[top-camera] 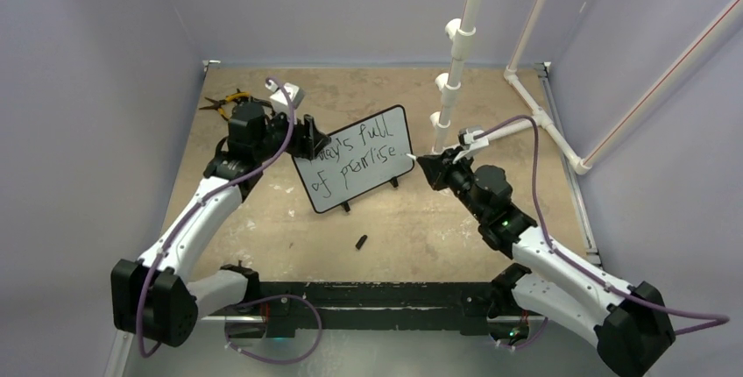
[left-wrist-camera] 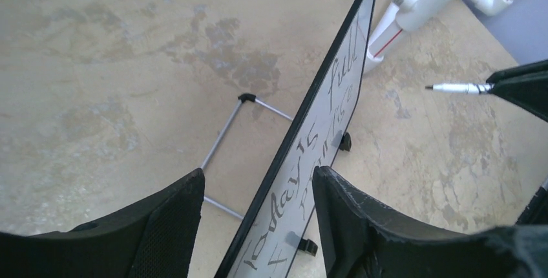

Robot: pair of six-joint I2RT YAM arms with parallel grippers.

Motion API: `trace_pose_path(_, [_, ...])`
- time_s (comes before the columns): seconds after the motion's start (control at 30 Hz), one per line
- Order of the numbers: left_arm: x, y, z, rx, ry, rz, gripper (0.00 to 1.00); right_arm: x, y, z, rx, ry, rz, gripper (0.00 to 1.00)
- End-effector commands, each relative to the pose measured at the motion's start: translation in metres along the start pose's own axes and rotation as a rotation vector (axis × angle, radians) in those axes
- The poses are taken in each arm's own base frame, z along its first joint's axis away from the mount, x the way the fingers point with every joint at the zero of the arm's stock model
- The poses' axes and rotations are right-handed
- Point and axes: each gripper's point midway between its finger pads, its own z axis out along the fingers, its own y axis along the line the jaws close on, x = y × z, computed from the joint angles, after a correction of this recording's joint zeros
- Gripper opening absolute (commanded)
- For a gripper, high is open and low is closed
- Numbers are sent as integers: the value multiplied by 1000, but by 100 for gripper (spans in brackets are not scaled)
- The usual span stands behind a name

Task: Write a sentence on the whiteboard
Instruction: Put down the whiteboard on the whiteboard stand, then pass from the right arm to the left

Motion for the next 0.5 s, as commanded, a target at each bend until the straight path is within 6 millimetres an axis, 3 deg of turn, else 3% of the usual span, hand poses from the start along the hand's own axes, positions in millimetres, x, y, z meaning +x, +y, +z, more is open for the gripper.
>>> trace_pose_path(0.0, [-41,-12,-24,-48,-147,113,61,-7,19,-17,-69,118,-38,0])
trace_pose_path(0.07, [-51,-24,-30,-32,-179,145,61,-11,26,-25,-98,146,-37,0])
trace_pose_path(0.2, [-54,-72,-37,92,-172,213,60,-10,48,-39,-207,216,-27,0])
trace_pose_path(0.37, [-11,-143,-40,390,-40,217,59,1,76,-51,-366,331,-9,0])
trace_pose_path(0.47, [18,-166,-42,505,34,228,60,5,96,-59,-482,372,21,0])
